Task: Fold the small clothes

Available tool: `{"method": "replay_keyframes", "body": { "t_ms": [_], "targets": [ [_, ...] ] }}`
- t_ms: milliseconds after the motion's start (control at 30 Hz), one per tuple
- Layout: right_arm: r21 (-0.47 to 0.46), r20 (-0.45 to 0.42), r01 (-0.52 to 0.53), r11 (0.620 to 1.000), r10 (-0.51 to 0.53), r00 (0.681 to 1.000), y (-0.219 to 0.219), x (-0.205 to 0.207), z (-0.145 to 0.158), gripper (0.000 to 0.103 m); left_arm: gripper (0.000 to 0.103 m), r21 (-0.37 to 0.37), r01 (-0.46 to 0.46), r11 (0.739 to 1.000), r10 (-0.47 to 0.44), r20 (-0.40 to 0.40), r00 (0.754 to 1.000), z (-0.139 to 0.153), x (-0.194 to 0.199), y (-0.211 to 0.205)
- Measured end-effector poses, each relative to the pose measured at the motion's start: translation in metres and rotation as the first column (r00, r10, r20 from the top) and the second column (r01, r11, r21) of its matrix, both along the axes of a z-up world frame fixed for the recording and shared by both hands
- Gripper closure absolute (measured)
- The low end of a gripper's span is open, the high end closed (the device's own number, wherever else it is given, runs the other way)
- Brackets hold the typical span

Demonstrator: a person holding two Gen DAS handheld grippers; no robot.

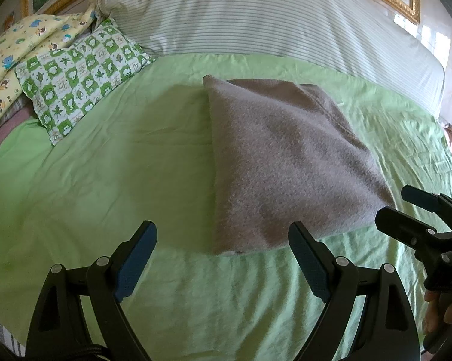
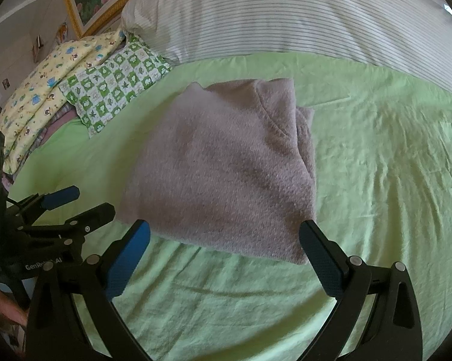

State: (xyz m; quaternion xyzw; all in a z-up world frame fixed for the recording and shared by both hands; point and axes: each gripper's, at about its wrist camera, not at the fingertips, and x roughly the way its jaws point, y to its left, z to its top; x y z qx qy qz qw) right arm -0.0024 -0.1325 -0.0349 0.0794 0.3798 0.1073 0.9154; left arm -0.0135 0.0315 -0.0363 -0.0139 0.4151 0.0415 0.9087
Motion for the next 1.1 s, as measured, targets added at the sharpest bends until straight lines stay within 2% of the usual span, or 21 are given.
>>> {"method": "replay_keyframes", "body": {
  "t_ms": [1100],
  "targets": [
    [0.009,0.005,0.008,1.0,-0.008,1.0,-0.0046,0.0022,0.0052,0.003,0.013,-0.008,0.006,1.0,-0.006,-0.007,1.0,0.0021,0.0047,-0.0045]
  ]
}}
